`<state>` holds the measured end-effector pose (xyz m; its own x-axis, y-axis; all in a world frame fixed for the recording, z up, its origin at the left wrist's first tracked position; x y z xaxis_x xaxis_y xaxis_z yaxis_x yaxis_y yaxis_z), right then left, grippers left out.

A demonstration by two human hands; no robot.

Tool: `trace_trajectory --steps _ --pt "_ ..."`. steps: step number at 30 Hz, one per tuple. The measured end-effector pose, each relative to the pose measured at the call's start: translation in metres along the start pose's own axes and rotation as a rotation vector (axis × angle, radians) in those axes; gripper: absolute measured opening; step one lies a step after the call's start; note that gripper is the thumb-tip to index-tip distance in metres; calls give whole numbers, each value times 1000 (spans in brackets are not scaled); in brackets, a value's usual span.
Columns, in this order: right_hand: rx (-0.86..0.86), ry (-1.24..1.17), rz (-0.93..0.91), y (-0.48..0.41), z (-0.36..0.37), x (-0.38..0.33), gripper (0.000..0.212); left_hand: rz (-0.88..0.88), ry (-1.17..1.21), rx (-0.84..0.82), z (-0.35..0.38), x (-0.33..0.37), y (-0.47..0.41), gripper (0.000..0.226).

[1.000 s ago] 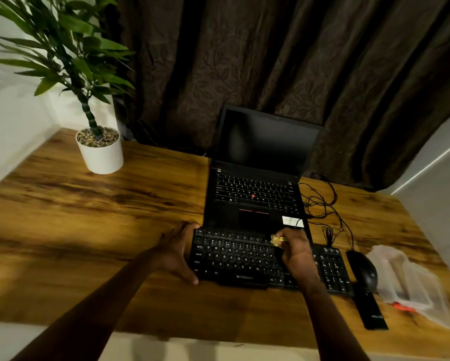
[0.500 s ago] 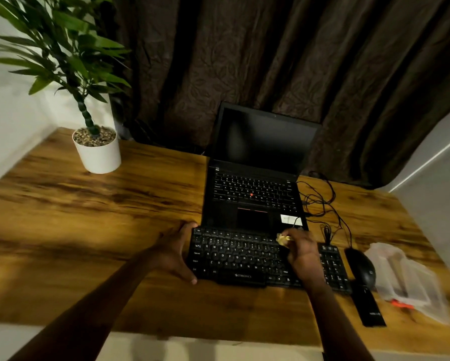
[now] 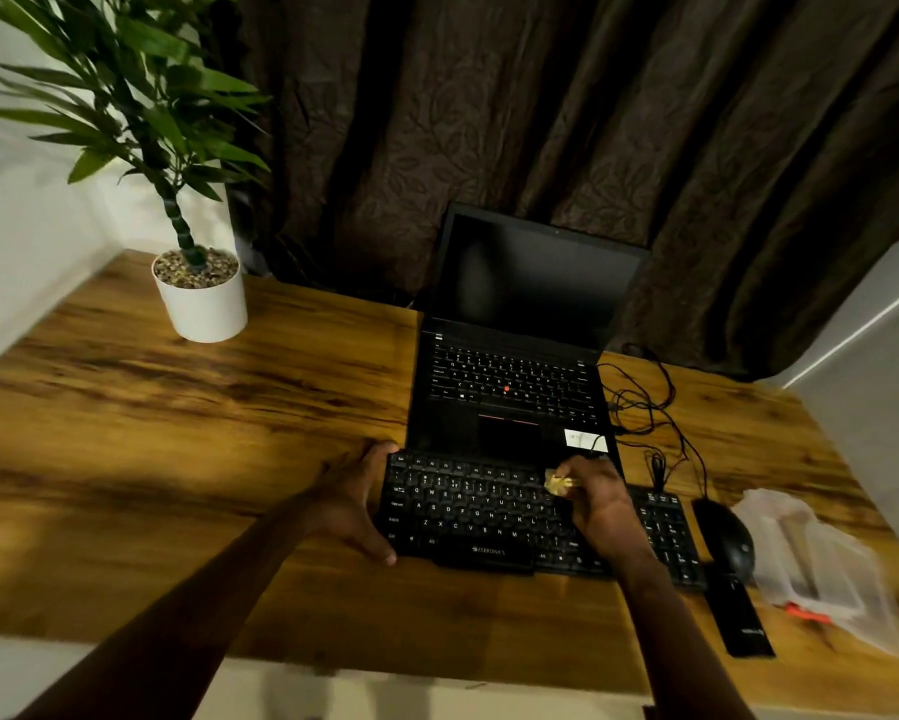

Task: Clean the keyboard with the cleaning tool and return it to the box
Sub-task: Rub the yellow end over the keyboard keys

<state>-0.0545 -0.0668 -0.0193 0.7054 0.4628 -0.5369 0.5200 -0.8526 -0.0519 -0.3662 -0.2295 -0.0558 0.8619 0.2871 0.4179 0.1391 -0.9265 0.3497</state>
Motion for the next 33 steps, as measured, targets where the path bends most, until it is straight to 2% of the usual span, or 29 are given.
trace_trajectory --steps 3,7,11,14,16,22,25,29,33 --pt "49 -56 -135 -6 4 -17 31 -6 10 -5 0 1 0 145" --pt "-30 -64 -197 -10 13 -25 33 -6 9 -14 2 1 0 145" --pt "-10 -91 -104 -3 2 -4 40 29 10 -19 -3 5 2 144" --pt "-15 -78 -6 0 -3 14 56 40 21 -3 -3 4 2 144" --pt "-12 -48 -35 -1 3 13 63 43 33 2 -3 2 2 143" --pt "-18 -40 -257 -4 26 -21 47 39 27 3 -4 4 4 144" --pt "-43 -51 -251 -1 19 -12 41 44 21 4 -5 4 4 143" --pt "11 -97 -192 1 3 8 39 43 6 -1 -5 6 4 143" --pt "9 -106 -176 -2 8 2 37 36 5 10 -6 8 5 142"
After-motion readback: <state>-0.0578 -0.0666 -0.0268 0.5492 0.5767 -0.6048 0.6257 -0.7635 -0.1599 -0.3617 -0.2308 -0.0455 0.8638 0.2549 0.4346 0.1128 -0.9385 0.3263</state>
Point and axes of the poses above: each hand's wrist, its own y-axis away from the middle knuckle, its own z-axis out of the palm, x = y × z, the point moved 2 cm from there along -y, towards the middle knuckle, and after that the axes turned 10 degrees about -y, right-handed, at the moved point
